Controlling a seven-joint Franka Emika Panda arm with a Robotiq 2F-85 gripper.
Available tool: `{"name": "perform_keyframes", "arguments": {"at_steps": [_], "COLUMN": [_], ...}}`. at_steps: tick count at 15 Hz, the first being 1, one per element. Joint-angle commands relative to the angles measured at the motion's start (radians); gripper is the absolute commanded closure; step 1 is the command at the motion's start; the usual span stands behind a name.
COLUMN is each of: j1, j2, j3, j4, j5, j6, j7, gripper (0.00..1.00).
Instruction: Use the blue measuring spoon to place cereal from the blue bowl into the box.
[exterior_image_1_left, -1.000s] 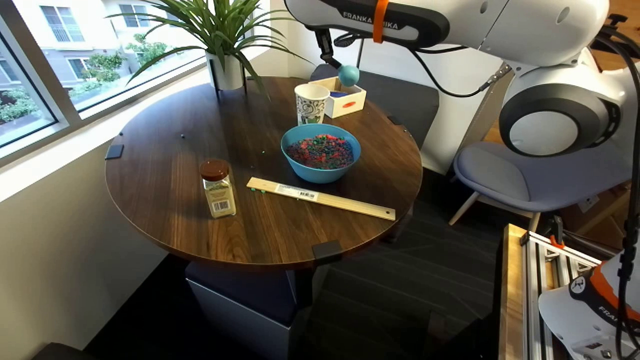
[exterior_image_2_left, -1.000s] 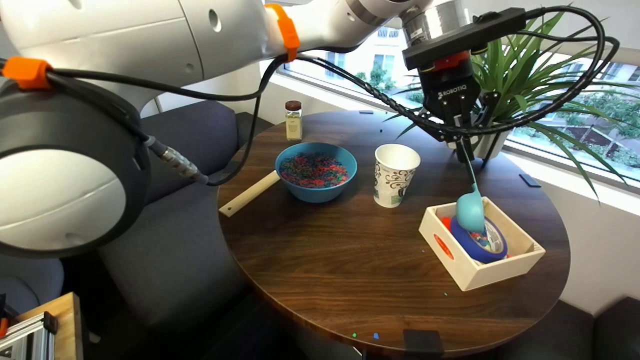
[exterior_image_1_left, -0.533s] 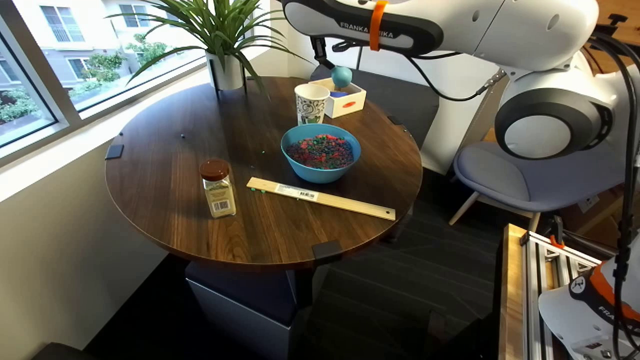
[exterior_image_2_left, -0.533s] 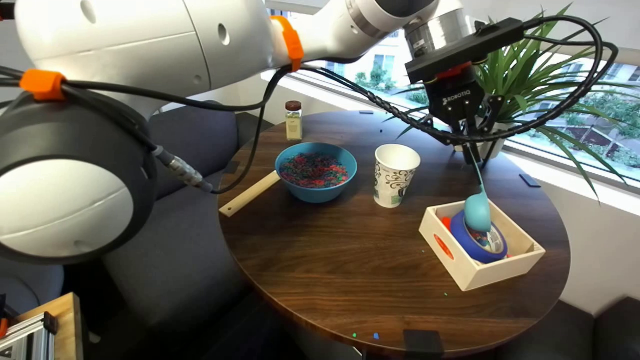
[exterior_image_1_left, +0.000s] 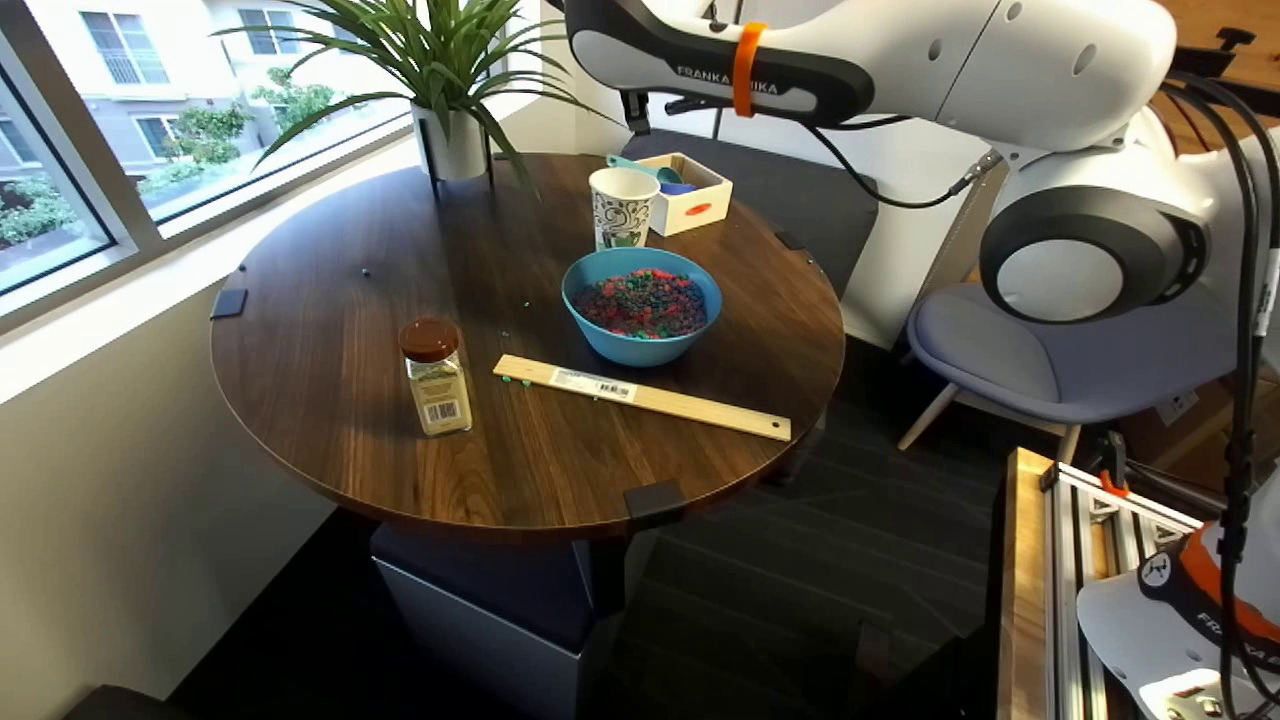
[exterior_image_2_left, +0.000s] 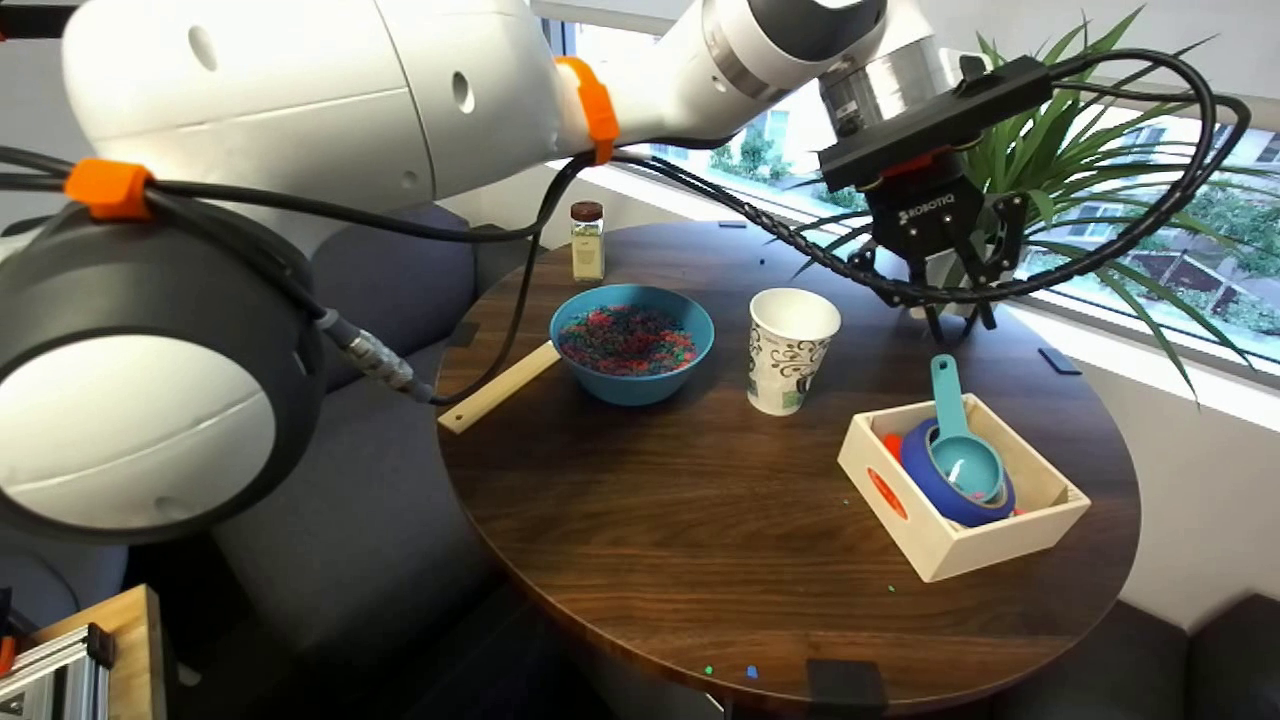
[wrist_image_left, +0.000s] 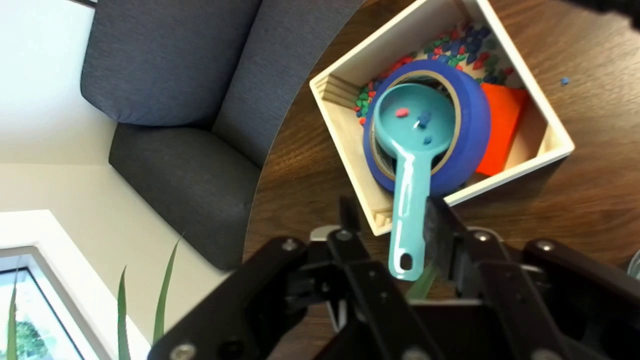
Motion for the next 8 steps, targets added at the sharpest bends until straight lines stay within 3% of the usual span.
{"name": "perform_keyframes", "arguments": {"at_steps": [1,5,6,7,8], "j1": [0.004,0.023,0.024,0.015,0.018], "j2": [-0.002,-0.065,-0.077,-0.061,-0.074], "j3": [-0.005,-0.016,-0.019,-0.009,-0.01], "j4": [0.005,-0.019,-0.013,-0.026,-0.025], "j5": [-0.013,-0.027,-0.033,-0.022,-0.025], "j6": [0.001,-0.011,0.001,0.012,0.012], "j7": [0.006,0.005,0.009,0.007,0.007], "gripper": [0.28,0.01,0.0,0.09,0.01]}}
